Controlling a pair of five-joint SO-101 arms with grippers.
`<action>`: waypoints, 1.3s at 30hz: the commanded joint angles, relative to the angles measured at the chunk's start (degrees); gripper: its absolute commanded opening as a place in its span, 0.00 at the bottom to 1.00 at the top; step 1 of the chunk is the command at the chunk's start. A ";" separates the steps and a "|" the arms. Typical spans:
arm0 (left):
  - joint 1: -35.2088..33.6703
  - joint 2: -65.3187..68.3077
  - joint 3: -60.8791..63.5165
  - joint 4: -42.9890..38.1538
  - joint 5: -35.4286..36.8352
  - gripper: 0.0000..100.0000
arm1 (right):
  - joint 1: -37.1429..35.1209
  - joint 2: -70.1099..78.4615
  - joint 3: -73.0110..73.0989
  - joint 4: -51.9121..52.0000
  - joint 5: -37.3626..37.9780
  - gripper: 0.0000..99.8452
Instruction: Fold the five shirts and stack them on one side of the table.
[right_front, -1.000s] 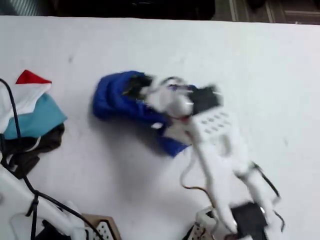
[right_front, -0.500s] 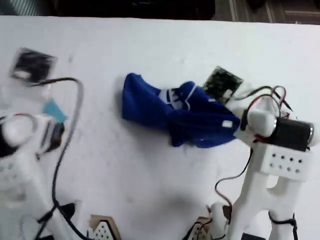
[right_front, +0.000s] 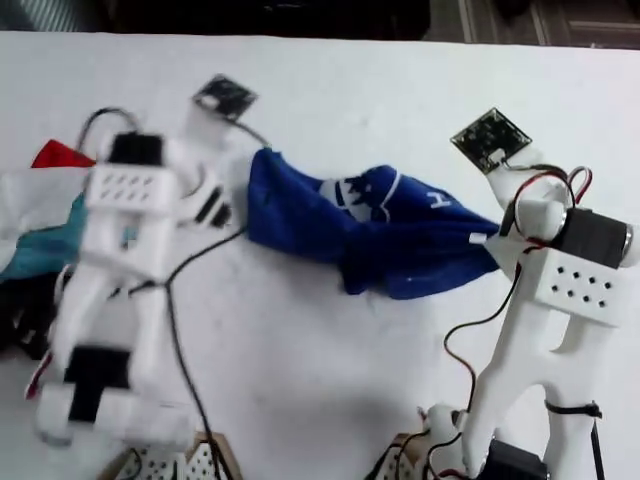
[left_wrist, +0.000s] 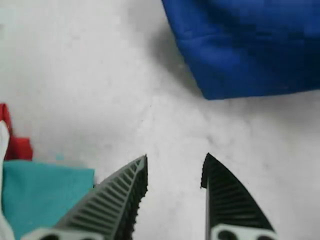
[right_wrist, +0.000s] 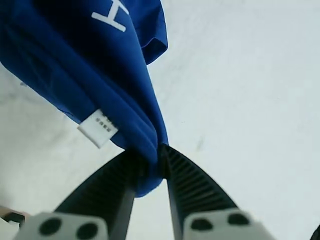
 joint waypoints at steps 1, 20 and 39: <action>3.21 11.03 -12.04 -1.41 2.55 0.19 | 0.92 -0.13 -0.35 -0.84 -0.53 0.02; 12.09 69.41 -97.67 3.43 17.93 0.15 | 6.99 0.13 -0.18 -15.96 -10.90 0.02; 7.69 38.81 -74.90 19.69 5.01 0.21 | 5.93 0.13 10.81 -19.03 -10.64 0.02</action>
